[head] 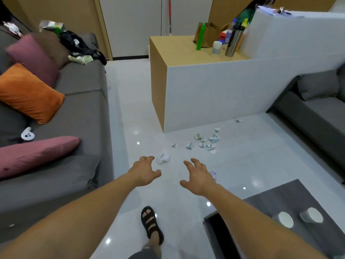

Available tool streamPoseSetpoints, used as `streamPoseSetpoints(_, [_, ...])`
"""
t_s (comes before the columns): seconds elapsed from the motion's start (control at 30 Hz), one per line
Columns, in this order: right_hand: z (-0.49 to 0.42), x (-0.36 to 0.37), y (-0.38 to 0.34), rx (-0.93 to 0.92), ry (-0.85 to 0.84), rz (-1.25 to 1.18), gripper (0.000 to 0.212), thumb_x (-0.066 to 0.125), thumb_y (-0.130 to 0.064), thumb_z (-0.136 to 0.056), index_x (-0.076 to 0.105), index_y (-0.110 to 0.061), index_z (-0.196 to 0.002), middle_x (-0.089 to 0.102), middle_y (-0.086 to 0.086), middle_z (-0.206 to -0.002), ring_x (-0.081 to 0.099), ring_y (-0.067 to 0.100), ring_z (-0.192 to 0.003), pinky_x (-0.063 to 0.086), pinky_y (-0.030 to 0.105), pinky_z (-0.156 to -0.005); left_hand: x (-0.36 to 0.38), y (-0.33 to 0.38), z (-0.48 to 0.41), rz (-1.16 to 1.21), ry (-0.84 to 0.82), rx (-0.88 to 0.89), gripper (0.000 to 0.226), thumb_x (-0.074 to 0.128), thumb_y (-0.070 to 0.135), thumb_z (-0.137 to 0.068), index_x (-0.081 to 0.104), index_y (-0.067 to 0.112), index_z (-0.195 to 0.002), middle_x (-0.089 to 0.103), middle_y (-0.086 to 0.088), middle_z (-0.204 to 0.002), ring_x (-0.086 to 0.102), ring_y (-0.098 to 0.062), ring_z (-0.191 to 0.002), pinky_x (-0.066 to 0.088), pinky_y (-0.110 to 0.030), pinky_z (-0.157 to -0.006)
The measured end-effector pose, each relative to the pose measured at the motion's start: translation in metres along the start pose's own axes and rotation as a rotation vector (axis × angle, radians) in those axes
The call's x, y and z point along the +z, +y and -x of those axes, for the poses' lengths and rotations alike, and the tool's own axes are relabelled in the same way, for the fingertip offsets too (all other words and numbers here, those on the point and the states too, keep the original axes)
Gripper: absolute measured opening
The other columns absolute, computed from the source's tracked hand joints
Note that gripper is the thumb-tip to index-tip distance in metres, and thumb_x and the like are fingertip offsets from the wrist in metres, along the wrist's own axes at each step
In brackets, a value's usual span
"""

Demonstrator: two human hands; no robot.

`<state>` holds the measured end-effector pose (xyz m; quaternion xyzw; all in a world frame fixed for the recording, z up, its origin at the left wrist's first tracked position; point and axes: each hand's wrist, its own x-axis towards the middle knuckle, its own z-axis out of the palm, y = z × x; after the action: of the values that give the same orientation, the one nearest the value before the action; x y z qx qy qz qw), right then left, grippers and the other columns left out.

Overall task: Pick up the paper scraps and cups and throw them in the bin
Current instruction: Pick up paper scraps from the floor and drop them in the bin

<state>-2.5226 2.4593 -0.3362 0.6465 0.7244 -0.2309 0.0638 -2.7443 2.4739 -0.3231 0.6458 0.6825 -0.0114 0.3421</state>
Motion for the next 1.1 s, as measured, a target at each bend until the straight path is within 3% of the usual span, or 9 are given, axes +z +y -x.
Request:
streamPoseSetpoints(0.37, [-0.227,-0.082,-0.011,-0.031,-0.033,0.029,0.081,0.06,-0.049,-0.088,0.017,-0.027,-0.153,0.009,0.002,-0.161,0.015,0.028,-0.145,0.034,0.045,-0.111,-0.11,0.009,-0.222,0.076,-0.011,-0.034,0.075,0.055,0.046,-0.087,0.022,0.021,-0.15,0.022,-0.007,-0.155,0.034,-0.032,-0.135,0.039,-0.043,-0.106])
streamPoseSetpoints(0.6, [-0.363,-0.094,0.012,-0.071,-0.157,0.011,0.081,0.061,-0.047,-0.087,0.018,-0.027,-0.153,0.008,0.002,-0.161,0.015,0.027,-0.144,0.036,0.044,-0.109,-0.126,0.013,-0.34,0.111,-0.076,-0.122,0.075,0.054,0.048,-0.088,0.021,0.022,-0.15,0.022,-0.006,-0.154,0.032,-0.03,-0.136,0.038,-0.039,-0.105])
streamPoseSetpoints(0.9, [-0.56,-0.052,0.06,-0.252,-0.433,0.177,0.084,0.064,-0.048,-0.085,0.014,-0.033,-0.152,0.005,0.0,-0.162,0.013,0.029,-0.145,0.036,0.047,-0.109,-0.08,-0.002,-0.496,0.339,-0.116,-0.408,0.078,0.055,0.052,-0.087,0.022,0.021,-0.15,0.023,-0.007,-0.155,0.032,-0.03,-0.137,0.035,-0.04,-0.108])
streamPoseSetpoints(1.1, [-0.679,0.066,0.085,-0.306,-0.566,0.246,0.091,0.065,-0.046,-0.085,0.008,-0.032,-0.153,-0.002,0.0,-0.161,0.007,0.029,-0.146,0.035,0.047,-0.11,0.026,-0.064,-0.596,0.459,-0.18,-0.532,0.074,0.054,0.049,-0.088,0.023,0.022,-0.149,0.027,-0.006,-0.152,0.035,-0.027,-0.134,0.034,-0.037,-0.107])
